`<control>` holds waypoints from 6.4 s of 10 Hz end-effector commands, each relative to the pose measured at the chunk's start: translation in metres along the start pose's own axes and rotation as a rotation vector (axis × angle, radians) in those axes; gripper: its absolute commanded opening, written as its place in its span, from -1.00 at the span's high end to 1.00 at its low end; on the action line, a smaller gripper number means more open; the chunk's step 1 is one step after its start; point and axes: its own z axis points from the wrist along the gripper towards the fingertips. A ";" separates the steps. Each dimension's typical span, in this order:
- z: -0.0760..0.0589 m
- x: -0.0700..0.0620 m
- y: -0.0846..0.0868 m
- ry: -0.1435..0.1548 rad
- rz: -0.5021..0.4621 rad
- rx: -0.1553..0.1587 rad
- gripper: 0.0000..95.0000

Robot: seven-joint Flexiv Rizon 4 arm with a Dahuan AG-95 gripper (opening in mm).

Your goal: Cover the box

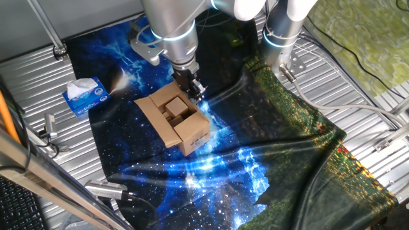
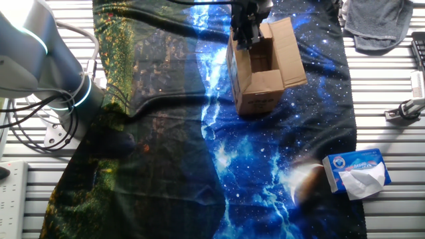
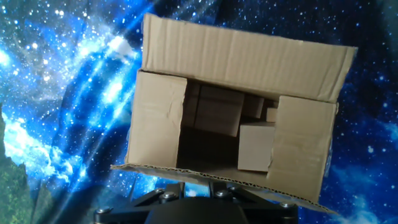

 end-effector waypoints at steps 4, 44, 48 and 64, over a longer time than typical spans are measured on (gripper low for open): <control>0.006 -0.006 -0.004 -0.005 -0.003 0.003 0.60; 0.034 -0.008 -0.019 0.037 -0.048 -0.006 0.60; 0.048 -0.003 -0.022 0.024 -0.063 -0.001 0.60; 0.058 -0.009 -0.026 0.020 -0.062 -0.006 0.60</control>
